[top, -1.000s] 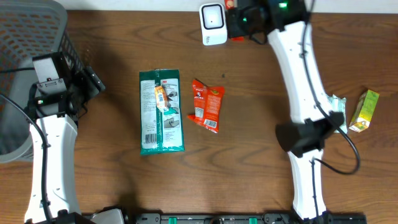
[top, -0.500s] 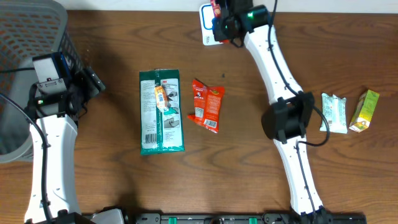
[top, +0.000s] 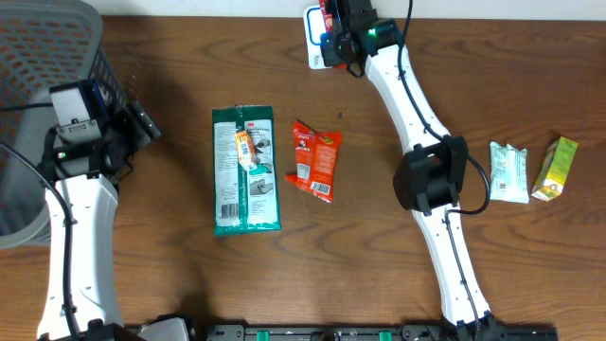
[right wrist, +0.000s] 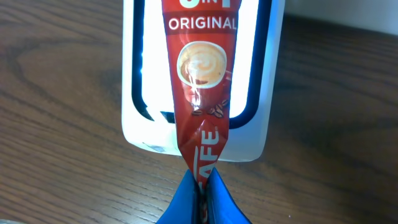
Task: Scan the item barcode
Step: 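Hold the red Nescafé stick in front of the scanner window, then carry the stick right and drop it on the table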
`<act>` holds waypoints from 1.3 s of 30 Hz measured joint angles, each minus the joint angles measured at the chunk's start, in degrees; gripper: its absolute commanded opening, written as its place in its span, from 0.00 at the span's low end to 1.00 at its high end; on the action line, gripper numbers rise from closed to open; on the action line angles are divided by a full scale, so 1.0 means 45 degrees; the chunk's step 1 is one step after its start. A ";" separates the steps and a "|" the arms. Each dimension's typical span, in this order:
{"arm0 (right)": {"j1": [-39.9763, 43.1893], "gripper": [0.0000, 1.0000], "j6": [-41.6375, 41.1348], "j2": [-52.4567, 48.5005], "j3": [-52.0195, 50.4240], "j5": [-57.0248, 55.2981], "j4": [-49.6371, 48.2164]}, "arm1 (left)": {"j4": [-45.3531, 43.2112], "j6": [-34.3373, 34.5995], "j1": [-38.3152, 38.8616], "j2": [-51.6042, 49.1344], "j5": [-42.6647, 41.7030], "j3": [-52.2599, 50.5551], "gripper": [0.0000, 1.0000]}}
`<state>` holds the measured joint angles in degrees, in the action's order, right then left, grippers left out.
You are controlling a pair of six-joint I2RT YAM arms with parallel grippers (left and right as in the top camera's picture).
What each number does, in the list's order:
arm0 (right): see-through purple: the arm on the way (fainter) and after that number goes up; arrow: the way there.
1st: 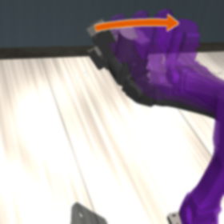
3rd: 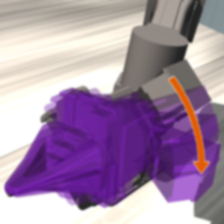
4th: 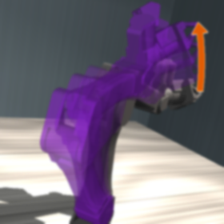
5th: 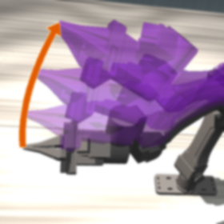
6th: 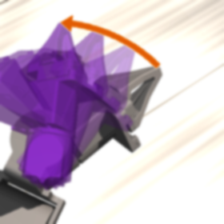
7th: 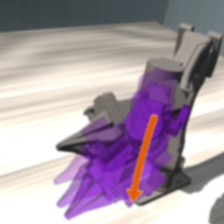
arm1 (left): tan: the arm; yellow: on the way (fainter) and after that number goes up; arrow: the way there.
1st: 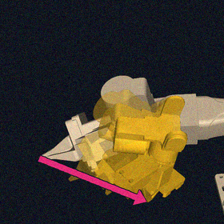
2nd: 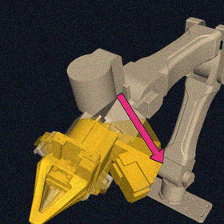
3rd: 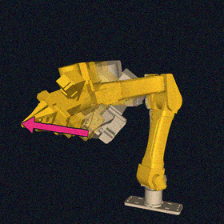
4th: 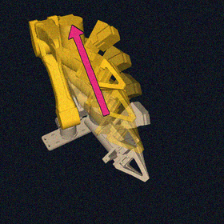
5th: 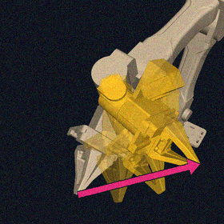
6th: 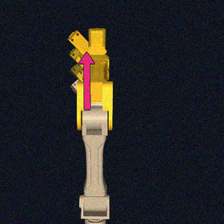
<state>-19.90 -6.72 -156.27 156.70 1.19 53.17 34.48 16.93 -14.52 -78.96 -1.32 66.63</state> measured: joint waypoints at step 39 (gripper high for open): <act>0.1962 0.01 0.1443 0.6139 0.0131 0.2098 0.9782 | 0.0000 0.0000 0.0000 0.0000 0.0000 0.0000 0.88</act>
<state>-11.07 -0.23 -128.64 157.29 10.63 97.19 34.48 16.93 -14.52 -78.96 -1.32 66.63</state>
